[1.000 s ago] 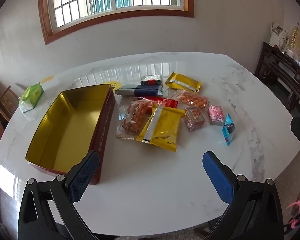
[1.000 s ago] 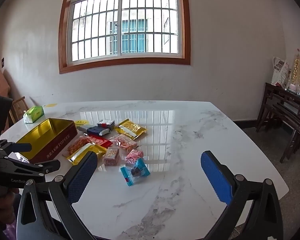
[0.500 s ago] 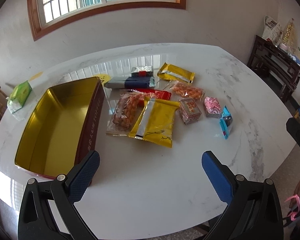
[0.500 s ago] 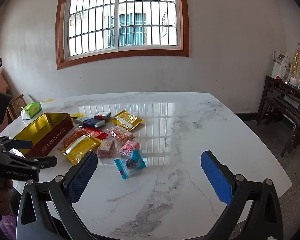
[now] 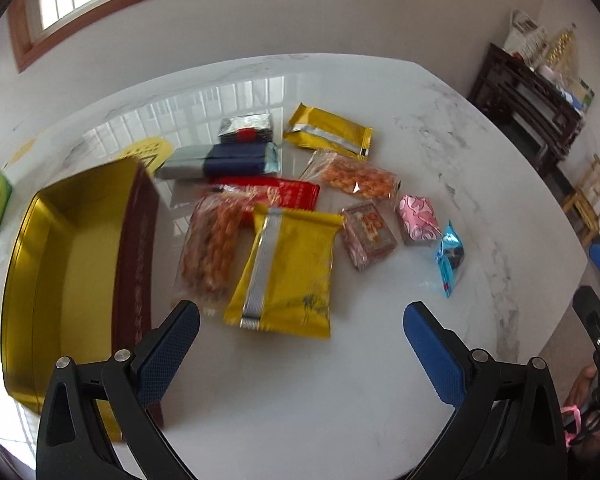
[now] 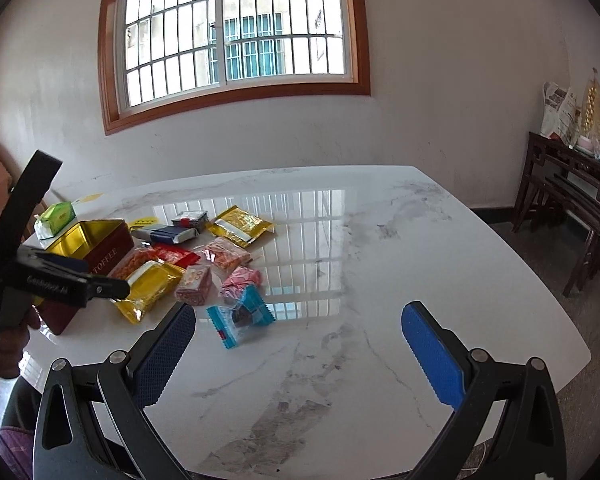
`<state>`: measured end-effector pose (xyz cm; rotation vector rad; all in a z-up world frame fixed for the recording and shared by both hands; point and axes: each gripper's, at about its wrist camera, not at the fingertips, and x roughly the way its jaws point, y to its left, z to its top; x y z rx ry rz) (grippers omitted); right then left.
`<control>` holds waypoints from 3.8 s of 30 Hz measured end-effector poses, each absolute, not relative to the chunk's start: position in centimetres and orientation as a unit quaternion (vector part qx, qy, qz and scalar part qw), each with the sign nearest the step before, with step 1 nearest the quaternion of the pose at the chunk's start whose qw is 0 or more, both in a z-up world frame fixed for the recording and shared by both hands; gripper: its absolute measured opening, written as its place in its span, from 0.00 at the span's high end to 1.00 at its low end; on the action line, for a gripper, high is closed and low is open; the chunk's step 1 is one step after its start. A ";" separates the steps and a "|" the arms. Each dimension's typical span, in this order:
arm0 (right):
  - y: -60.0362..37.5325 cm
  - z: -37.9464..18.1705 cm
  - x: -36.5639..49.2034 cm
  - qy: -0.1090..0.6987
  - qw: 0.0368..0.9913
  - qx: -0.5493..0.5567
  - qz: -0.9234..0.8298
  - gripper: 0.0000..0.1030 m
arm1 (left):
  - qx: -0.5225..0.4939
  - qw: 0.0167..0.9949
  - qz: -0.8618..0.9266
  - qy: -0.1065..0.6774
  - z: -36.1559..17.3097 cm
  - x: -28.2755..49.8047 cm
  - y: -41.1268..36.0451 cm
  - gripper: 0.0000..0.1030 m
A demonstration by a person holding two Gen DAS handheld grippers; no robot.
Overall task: Organize snacks
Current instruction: 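Move the left gripper toward the yellow foil pastry bag, then grasp the yellow foil bag with the left gripper while the right gripper grasps the blue candy, then carry the yellow bag into the tin and open the left gripper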
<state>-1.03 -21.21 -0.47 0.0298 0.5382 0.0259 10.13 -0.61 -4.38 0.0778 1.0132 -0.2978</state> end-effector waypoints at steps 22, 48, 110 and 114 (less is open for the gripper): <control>-22.7 -2.3 0.4 0.293 0.956 0.032 0.008 0.01 | 0.068 0.802 -0.196 0.561 -6.9 16.0 -1.2 0.20; -19.3 -4.1 4.3 0.356 0.925 -0.036 0.126 0.01 | 0.070 0.848 -0.132 0.509 -6.3 8.7 -1.8 0.45; -28.2 -6.8 14.4 0.427 0.902 0.018 -0.063 0.62 | 0.041 0.899 0.009 0.436 0.0 8.2 12.8 0.45; -28.2 -6.8 14.5 0.427 0.902 0.019 -0.065 0.62 | 0.048 0.892 0.022 0.448 -1.1 10.4 14.6 0.45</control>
